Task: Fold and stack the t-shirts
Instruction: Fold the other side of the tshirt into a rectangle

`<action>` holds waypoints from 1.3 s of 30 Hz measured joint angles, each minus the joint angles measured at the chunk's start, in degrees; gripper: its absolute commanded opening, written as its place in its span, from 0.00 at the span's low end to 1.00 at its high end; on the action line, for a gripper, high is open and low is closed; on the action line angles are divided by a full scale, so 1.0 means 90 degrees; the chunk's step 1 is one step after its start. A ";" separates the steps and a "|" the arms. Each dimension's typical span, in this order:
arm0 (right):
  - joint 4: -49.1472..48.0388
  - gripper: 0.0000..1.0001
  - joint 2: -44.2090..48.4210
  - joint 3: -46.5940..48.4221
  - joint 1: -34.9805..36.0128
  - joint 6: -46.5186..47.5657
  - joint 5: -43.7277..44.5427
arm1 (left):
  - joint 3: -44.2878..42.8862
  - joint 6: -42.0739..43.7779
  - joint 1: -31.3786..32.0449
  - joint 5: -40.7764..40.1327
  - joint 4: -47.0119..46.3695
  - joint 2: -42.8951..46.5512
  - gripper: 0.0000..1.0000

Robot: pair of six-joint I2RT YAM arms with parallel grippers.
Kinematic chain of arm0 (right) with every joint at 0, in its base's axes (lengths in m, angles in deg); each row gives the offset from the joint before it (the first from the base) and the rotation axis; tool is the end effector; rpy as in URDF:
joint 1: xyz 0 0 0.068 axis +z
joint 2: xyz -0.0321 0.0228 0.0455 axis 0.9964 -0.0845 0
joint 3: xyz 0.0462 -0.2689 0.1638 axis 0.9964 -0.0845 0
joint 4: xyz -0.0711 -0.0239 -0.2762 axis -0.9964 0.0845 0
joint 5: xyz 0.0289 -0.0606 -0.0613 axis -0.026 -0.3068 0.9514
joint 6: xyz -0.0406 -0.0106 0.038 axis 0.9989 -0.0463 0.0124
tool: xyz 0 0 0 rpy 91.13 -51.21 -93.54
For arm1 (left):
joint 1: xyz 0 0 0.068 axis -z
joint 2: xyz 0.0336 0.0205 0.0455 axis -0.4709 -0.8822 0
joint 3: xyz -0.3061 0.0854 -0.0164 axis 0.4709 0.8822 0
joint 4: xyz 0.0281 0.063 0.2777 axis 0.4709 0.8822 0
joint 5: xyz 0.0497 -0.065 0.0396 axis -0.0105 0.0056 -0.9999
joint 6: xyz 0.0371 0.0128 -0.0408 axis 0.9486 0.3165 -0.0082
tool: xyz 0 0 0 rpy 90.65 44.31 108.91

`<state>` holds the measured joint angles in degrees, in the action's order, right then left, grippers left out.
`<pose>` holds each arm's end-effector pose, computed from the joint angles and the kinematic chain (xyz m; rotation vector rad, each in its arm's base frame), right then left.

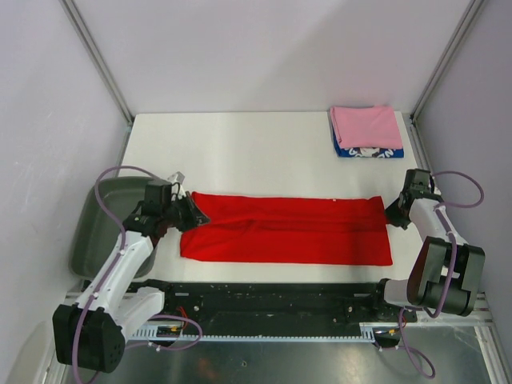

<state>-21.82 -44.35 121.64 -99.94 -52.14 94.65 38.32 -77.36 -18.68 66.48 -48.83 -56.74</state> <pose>0.2503 -0.0710 0.2244 1.0751 2.4299 -0.0681 0.1844 -0.0442 0.2631 -0.3173 2.4405 -0.7473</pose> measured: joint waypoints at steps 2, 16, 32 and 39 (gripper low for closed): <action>-0.0002 0.00 0.0000 -0.0041 -0.0002 -0.0002 -0.0015 | 0.0041 -0.0007 0.0000 0.0007 0.0000 0.0000 0.00; 0.0036 0.41 0.0338 -0.0226 0.0083 0.0024 -0.0053 | 0.0537 -0.0160 0.0000 0.0092 0.0017 -0.0304 0.00; 0.0114 0.36 -0.0036 -0.0034 0.1501 -0.0284 0.0255 | 0.1304 -0.0937 0.0000 0.0136 -0.0194 -0.0369 0.00; 0.0046 0.32 -0.0260 -0.0036 0.1520 -0.0311 0.0245 | 0.1479 -0.1217 0.0000 0.0036 -0.0279 -0.0466 0.00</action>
<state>-21.41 -46.69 121.31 -86.25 -54.93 96.86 51.63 -88.31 -18.68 66.81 -51.34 -60.94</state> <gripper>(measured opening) 0.336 0.004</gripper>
